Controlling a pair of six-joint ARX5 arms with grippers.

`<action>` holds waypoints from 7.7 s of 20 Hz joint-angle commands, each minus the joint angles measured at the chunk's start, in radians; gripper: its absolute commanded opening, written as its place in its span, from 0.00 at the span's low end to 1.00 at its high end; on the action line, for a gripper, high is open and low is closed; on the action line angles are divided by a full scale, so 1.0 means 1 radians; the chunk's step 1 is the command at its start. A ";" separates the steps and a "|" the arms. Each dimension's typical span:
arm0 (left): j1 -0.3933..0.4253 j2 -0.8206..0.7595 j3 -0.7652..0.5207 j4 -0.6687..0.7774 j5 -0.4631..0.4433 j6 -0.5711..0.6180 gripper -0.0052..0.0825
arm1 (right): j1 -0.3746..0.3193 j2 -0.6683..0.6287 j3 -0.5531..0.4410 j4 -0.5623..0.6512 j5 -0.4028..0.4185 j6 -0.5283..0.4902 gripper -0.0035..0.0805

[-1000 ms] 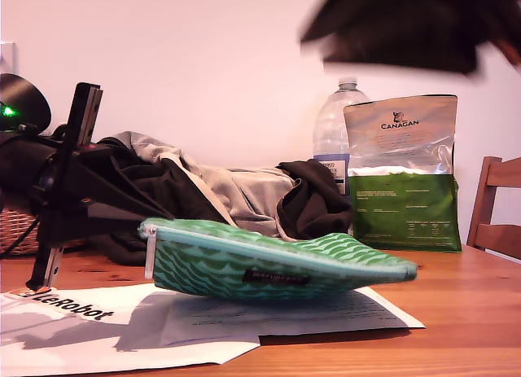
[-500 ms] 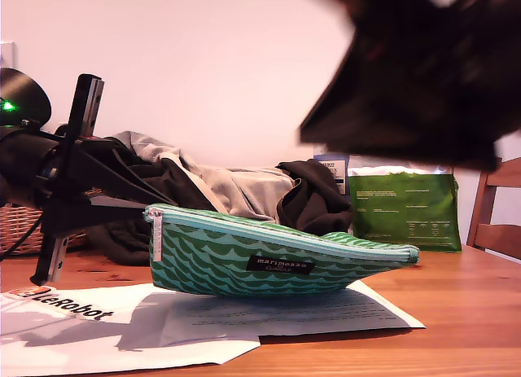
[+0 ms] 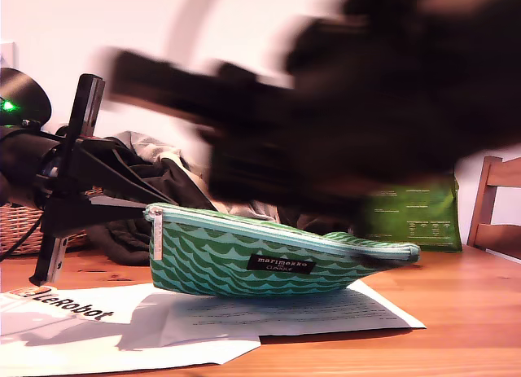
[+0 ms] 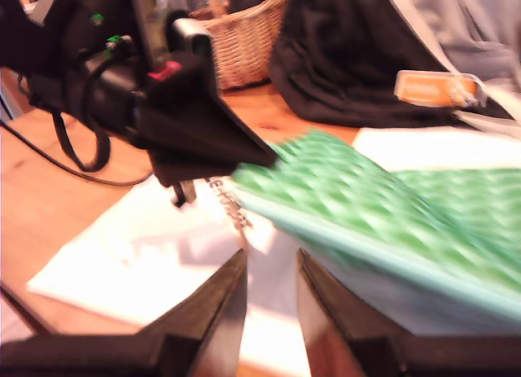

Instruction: Open the zipper in the zip bag in front of you

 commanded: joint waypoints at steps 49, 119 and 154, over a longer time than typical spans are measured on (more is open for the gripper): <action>0.003 0.005 -0.002 -0.145 -0.112 0.255 0.04 | -0.199 0.127 0.150 -0.258 -0.386 0.028 0.03; 0.062 0.005 0.002 -0.194 -0.237 0.336 0.04 | -0.268 -0.141 0.163 -1.294 -0.101 0.025 0.03; 0.052 -0.475 0.002 -0.254 -0.721 0.630 0.04 | -0.518 -0.364 0.190 -0.943 -0.518 -0.175 0.03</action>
